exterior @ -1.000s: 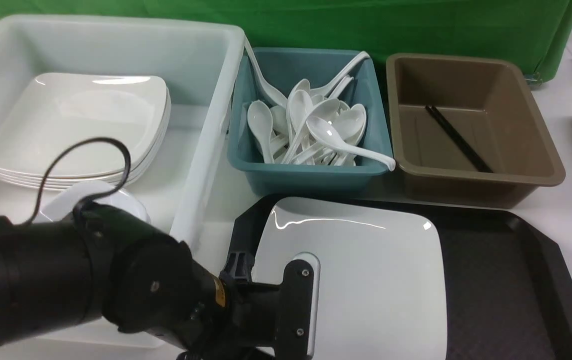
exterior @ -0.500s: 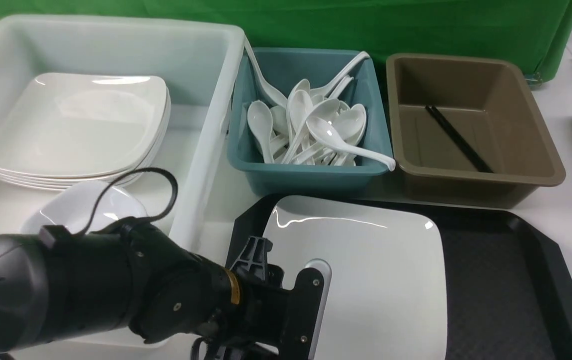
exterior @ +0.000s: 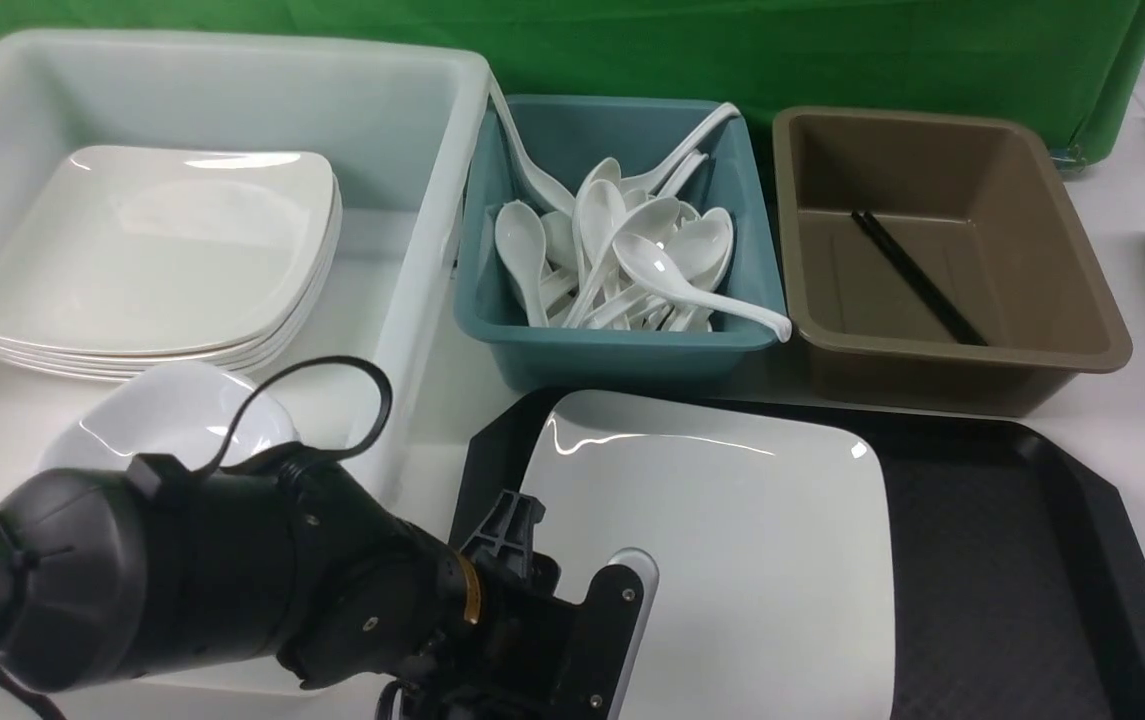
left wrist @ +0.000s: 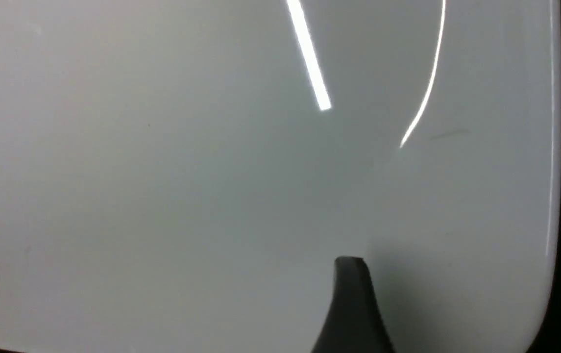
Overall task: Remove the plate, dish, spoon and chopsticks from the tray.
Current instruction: Use the left arm to grab a plate from the dinner plate
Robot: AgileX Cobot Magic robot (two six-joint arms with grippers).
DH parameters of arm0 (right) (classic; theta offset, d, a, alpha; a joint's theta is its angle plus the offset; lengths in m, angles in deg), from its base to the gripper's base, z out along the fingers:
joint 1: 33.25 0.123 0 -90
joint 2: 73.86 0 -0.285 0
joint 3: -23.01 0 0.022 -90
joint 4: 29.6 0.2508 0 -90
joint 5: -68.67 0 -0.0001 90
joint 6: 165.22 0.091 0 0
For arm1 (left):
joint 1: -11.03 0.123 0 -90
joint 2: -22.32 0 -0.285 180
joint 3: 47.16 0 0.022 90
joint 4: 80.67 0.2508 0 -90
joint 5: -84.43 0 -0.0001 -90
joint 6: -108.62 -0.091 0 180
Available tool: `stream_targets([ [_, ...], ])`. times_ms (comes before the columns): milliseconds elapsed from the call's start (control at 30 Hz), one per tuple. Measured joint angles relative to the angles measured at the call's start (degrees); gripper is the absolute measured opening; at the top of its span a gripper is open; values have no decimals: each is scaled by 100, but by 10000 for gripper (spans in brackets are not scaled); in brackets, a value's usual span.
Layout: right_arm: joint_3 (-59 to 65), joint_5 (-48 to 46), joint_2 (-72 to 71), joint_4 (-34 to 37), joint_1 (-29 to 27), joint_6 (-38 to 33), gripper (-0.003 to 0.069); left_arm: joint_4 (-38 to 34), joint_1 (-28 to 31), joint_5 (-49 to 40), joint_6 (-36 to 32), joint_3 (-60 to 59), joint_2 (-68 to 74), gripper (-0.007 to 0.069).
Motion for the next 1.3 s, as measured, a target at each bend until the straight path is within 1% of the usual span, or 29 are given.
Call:
stream_targets([
  [200, 0, 0, 0, 2, 0, 0, 237, 343, 119, 73, 12, 0, 103, 466],
  [367, 0, 0, 0, 6, 0, 0, 238, 383, 119, 77, 12, 5, 108, 456],
  [433, 0, 0, 0, 6, 0, 0, 238, 396, 119, 83, 12, 5, 119, 417],
  [500, 0, 0, 0, 6, 0, 0, 238, 420, 119, 83, 24, 5, 152, 343],
  [533, 0, 0, 0, 6, 0, 0, 238, 420, 119, 83, 31, 5, 164, 335],
  [567, 0, 0, 0, 6, 0, 0, 238, 437, 119, 83, 36, 5, 170, 302],
  [600, 0, 0, 0, 12, 0, 0, 238, 519, 119, 156, 30, 5, 182, 242],
  [633, 0, 0, 0, 12, 0, 0, 238, 519, 119, 170, 30, 5, 182, 242],
  [667, 0, 0, 0, 31, 0, 0, 238, 549, 113, 214, 30, 5, 189, 215],
  [700, 0, 0, 0, 58, 0, 0, 238, 563, 113, 238, 39, 5, 195, 207],
  [833, 0, 0, 0, 122, 0, 0, 239, 518, 91, 191, 50, 17, 175, 208],
  [900, 0, 0, 0, 148, 0, 0, 239, 415, -8, 28, 93, 17, 71, 205],
  [967, 0, -6, 0, 191, 0, 0, 238, 253, -191, -181, 179, 17, -136, 169],
  [1000, 0, -6, 0, 197, 0, 0, 237, 253, -210, -181, 191, 17, -136, 165],
  [1067, 0, -6, 0, 225, 0, 0, 237, 93, -502, -393, 267, 17, -462, 104],
  [1100, 0, -6, 0, 225, 0, 0, 237, 79, -526, -407, 274, 17, -488, 104],
  [1133, 0, 1, 0, 225, 0, 0, 237, -20, -687, -515, 365, 17, -680, 81],
  [1200, -14, 1, 0, 243, 0, 0, 235, -182, -892, -675, 492, 17, -941, 62],
  [1300, -123, 1, 0, 263, 0, 12, 230, -406, -1091, -876, 625, 17, -1245, 50],
])
